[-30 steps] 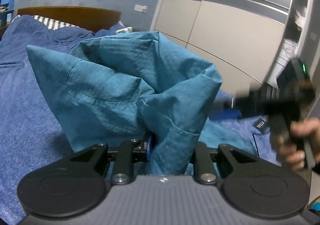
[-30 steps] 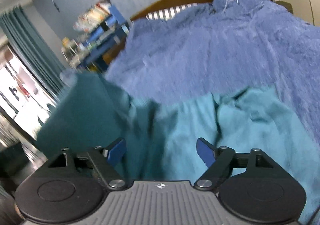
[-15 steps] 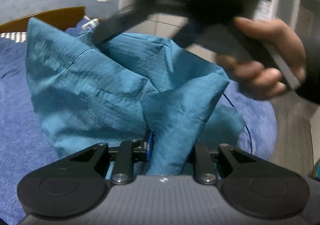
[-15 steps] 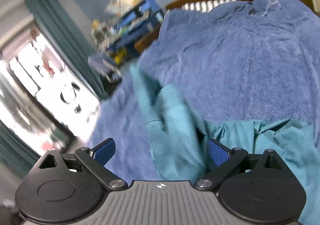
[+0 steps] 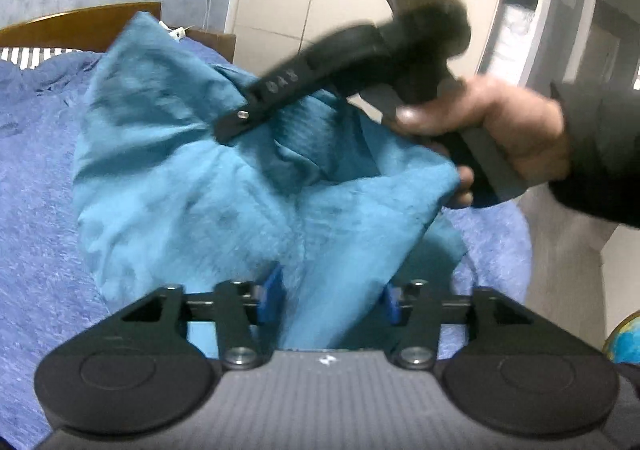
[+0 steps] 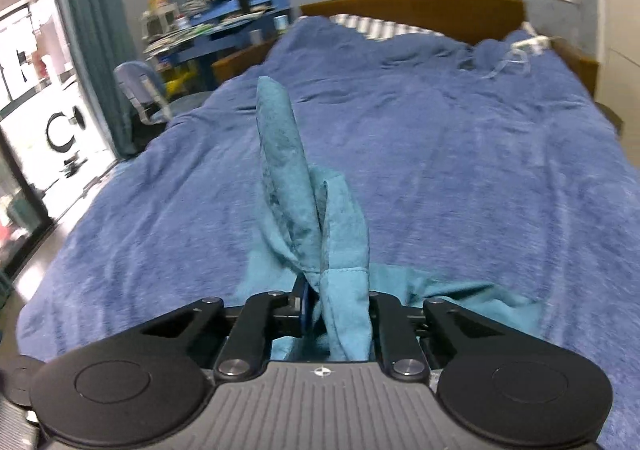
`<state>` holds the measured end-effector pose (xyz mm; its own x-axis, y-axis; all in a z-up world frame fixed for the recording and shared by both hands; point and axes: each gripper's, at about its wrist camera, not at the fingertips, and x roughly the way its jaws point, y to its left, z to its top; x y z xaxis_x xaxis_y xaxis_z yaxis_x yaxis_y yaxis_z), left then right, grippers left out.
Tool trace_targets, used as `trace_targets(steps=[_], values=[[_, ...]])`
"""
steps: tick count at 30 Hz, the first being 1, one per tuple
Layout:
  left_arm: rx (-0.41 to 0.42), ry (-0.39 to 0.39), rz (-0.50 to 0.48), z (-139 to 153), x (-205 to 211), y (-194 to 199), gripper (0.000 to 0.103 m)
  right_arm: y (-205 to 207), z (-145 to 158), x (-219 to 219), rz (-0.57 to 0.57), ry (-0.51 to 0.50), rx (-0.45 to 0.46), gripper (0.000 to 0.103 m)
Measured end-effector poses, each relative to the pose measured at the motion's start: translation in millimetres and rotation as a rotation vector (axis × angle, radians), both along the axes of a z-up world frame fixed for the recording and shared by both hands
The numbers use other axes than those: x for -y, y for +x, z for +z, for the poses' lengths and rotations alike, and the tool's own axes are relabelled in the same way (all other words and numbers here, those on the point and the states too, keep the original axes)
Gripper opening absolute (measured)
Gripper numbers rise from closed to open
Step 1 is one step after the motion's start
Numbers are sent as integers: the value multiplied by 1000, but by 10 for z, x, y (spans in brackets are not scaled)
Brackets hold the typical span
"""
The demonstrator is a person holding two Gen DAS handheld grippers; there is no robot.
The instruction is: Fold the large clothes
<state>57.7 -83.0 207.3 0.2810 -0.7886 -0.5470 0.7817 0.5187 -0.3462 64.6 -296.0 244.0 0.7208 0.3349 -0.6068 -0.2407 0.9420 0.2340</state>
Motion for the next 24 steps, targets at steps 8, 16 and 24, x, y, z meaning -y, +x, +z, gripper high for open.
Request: trace_targets(steps=[8,16,24], values=[[-57,-151,32,0,-452,148,64,-18,-247,504,-82,-24,-4,13],[-131,16,214,-154,-694,579,64,-129,-539,1060,-155,-63,-38,13],[-328,116,257,-569,-630,1033,64,-56,-1130,1431,-224,-89,-149,14]])
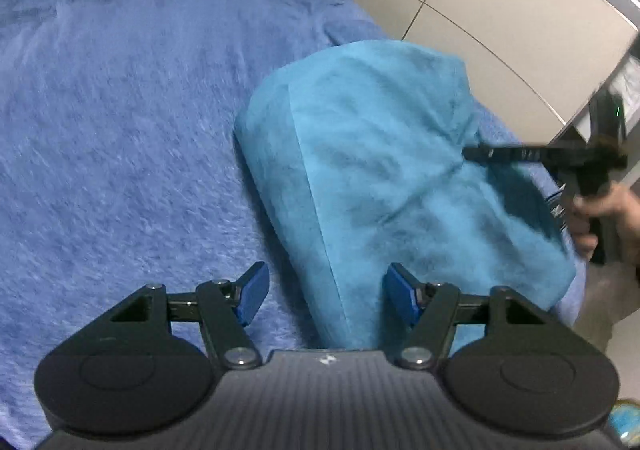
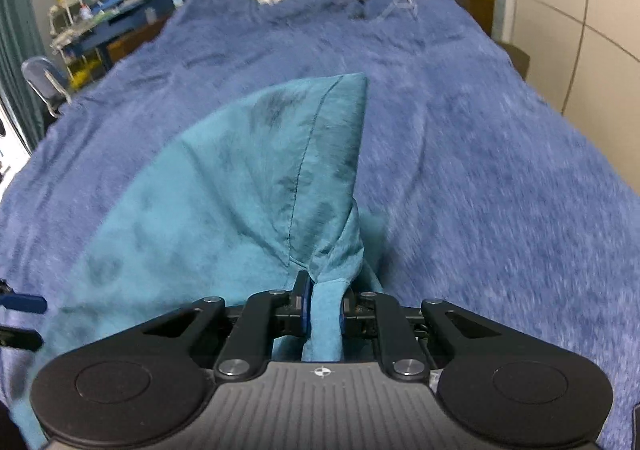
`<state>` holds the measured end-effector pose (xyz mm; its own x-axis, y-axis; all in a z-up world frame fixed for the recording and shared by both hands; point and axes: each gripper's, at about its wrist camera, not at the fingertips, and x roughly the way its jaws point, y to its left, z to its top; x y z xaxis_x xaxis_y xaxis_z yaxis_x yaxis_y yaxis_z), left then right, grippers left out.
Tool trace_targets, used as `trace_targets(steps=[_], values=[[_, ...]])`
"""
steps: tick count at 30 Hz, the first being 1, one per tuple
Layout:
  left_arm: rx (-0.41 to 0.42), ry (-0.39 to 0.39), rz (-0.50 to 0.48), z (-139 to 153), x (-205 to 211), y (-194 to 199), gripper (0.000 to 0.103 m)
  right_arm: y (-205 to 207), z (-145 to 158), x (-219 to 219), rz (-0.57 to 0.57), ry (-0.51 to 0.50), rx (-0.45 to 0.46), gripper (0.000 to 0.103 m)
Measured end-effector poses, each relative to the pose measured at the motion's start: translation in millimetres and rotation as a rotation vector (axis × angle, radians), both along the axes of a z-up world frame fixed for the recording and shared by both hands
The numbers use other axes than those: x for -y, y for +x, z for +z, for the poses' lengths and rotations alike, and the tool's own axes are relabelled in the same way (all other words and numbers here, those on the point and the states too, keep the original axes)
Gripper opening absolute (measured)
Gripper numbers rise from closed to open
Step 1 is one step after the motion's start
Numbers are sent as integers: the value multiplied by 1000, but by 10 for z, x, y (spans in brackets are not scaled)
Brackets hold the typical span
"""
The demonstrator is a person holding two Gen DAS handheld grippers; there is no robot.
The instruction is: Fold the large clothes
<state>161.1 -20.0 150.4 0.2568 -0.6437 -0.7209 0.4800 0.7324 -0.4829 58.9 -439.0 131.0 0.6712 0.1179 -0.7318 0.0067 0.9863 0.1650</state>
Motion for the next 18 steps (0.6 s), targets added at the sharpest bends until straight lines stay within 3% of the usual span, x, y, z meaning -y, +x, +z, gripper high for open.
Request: trace_targets(steps=[6,9,11,13,17,18], values=[[-86,-71,2,-181,210,248,68,8,-438,180,-36,30,-58,14],[-122,-85,2,-317,342,314,79,34,-507,218,-37,67,-59,18],[-145,-94,14,-421,419,374,83,40,-528,265,-47,104,-61,25],[-177,-118,28,-511,475,438,86,44,-556,344,-45,166,-65,41],[-205,-139,28,-645,585,528,92,88,-612,448,-35,231,-75,54],[-209,-145,30,-669,602,538,93,115,-628,469,-24,253,-84,65]])
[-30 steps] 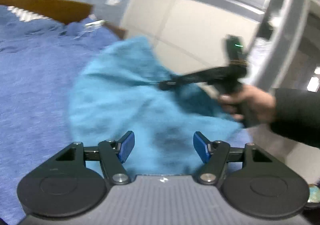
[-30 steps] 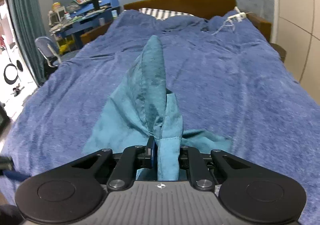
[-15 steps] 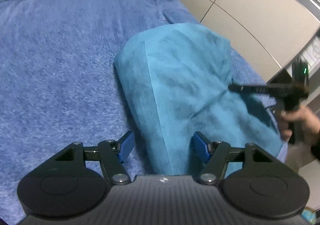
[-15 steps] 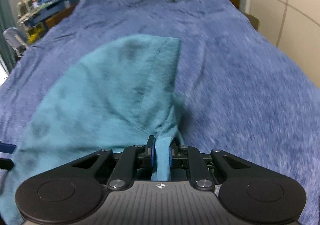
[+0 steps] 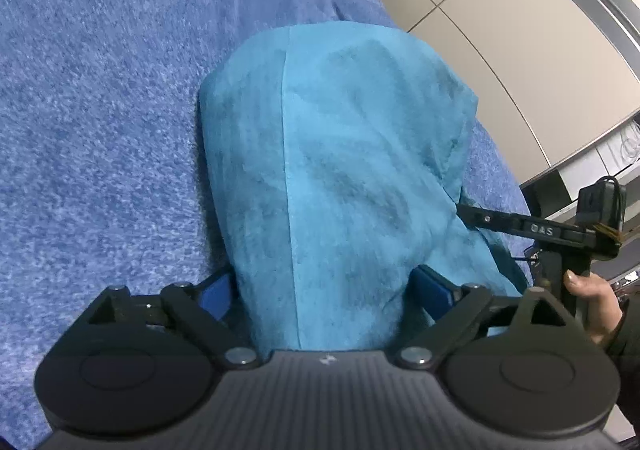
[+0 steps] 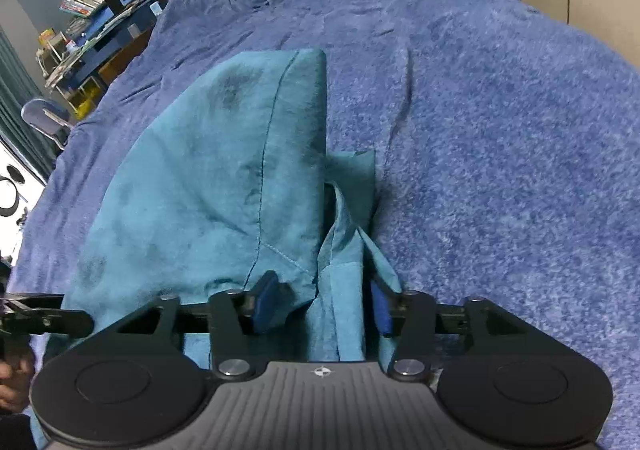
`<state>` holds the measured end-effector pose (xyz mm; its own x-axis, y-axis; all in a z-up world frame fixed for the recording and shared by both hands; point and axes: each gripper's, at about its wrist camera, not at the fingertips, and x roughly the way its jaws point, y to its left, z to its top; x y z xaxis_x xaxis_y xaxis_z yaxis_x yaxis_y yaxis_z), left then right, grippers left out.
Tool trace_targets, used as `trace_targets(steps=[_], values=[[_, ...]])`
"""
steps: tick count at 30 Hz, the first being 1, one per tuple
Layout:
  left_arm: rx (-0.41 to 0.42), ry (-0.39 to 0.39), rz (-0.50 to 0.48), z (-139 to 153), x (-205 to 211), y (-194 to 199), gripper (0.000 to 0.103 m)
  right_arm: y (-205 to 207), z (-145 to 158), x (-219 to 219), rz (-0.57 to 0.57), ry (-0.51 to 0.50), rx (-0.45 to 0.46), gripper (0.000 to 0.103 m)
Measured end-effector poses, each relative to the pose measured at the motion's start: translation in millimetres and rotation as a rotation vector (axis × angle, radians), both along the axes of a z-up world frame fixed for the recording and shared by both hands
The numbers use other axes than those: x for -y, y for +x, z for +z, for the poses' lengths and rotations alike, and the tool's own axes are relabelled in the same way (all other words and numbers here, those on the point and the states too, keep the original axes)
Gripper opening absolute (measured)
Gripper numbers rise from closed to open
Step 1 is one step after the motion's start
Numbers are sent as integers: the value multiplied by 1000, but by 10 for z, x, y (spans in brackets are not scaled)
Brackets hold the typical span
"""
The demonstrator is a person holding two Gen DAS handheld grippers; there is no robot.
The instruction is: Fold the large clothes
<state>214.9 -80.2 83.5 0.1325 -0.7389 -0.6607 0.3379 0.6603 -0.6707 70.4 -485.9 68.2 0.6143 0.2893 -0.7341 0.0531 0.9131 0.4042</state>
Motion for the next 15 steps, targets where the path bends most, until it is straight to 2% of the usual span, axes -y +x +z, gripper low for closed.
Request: trace_targets(steps=[1,2,6,9,11,12,15], values=[[-2,-4,3,-14,7,-7,94,17,-26,11,13,28,-5,78],[-4,-5,4,-31,27,-1,94,23,-18,-13,26,44,-11,81],[2,3,5,-68,94,6,95,75,-74,-103,46,17,-18,86],[7,2,9,-63,103,-5,95,40,-8,-165,-1,-44,26,82],[5,-4,11,-72,95,-7,95,-29,86,-245,-24,-113,79,85],[6,-5,11,-73,95,-16,95,-44,97,-284,-22,-139,83,90],[16,0,10,-52,98,-33,95,-48,21,-355,-2,-171,41,94]])
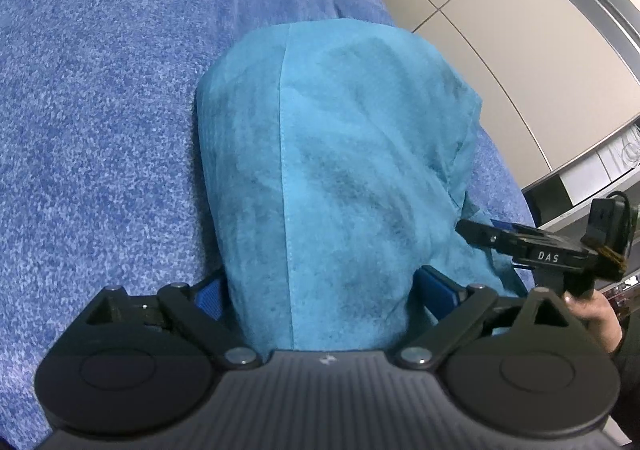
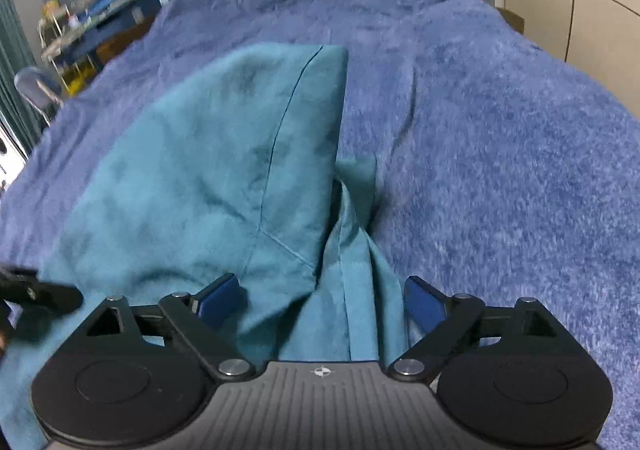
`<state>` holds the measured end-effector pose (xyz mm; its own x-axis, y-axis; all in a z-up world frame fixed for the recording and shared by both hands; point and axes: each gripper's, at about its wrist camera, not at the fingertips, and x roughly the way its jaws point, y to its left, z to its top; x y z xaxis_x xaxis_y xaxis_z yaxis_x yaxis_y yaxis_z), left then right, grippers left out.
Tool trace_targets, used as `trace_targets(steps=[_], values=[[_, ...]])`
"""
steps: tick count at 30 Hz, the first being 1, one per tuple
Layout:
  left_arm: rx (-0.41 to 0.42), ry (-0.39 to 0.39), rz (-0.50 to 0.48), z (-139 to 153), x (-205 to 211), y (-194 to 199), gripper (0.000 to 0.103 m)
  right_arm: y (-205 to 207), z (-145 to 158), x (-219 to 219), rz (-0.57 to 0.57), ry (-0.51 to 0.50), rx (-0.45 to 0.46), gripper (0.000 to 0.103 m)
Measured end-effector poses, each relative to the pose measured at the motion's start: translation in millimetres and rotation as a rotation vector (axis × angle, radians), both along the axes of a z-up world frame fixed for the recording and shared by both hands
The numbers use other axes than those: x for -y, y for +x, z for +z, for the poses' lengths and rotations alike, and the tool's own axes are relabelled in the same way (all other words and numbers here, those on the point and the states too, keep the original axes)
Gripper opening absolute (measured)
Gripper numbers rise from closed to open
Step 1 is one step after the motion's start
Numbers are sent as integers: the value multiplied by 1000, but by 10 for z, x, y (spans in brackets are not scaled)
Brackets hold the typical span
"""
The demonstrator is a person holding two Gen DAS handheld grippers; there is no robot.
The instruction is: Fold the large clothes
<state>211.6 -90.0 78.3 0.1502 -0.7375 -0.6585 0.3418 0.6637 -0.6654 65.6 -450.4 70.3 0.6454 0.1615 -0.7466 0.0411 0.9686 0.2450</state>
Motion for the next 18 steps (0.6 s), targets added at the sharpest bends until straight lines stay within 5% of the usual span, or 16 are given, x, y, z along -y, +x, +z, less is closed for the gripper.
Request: trace_targets(steps=[2,5,8,9,13,18], values=[[0,1,6,0,6,-3,96,11,-55,54,-17,55,-26,97],[-17,-11,26,-48,1,1,98,36,-255,267,-27,293,-107,98],[9,-8,24,1,15,-27,90,34,-353,292,10,425,-104,78],[45,2,19,53,17,-55,83,26,-343,251,27,439,-86,61],[167,-3,22,313,-72,-143,60,22,-149,20,76,388,-3,40],[381,83,33,772,-299,-215,57,222,107,-396,114,328,79,35]])
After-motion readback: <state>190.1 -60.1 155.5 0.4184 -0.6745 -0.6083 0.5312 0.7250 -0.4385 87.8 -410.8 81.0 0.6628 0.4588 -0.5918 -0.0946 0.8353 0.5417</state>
